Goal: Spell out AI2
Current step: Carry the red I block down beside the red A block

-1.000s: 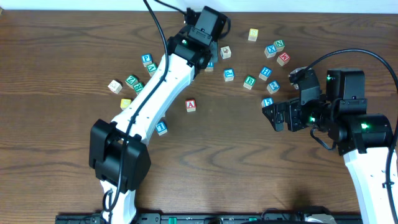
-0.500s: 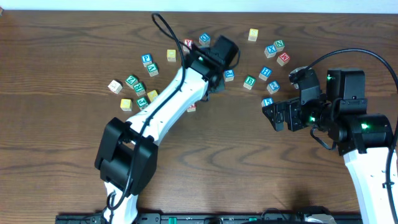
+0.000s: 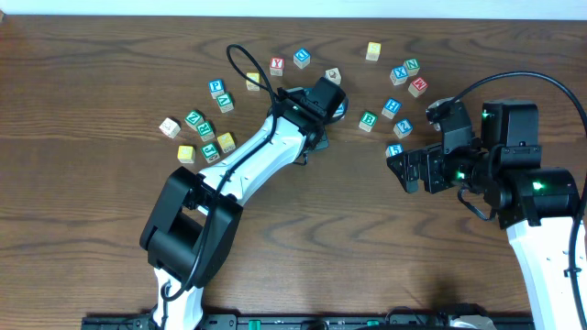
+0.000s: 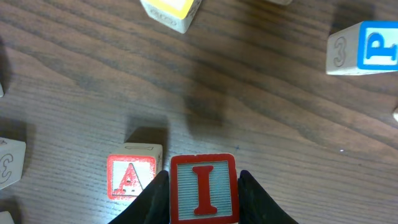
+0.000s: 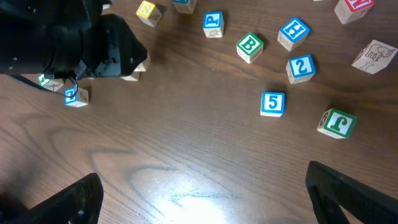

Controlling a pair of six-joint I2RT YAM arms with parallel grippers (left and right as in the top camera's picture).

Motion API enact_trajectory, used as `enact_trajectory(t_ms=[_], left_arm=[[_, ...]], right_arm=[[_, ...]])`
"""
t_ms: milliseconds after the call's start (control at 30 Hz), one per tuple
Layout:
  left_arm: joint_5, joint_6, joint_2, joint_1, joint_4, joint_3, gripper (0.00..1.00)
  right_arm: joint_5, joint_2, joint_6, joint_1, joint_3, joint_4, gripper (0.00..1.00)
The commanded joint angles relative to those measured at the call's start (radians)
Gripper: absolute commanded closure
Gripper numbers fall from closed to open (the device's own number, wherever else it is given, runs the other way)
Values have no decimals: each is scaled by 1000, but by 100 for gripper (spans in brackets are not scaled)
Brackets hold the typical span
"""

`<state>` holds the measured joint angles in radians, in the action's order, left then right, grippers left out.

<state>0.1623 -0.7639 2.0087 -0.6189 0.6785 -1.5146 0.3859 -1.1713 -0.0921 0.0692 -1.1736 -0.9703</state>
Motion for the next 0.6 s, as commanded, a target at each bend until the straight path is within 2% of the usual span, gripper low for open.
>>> enact_trajectory(t_ms=[0, 567], left_arm=[[3, -20, 11, 0, -4, 4, 74], [3, -50, 18, 0, -14, 28, 74]], right_arm=[[9, 1, -14, -4, -19, 2, 1], [-5, 1, -14, -4, -19, 1, 1]])
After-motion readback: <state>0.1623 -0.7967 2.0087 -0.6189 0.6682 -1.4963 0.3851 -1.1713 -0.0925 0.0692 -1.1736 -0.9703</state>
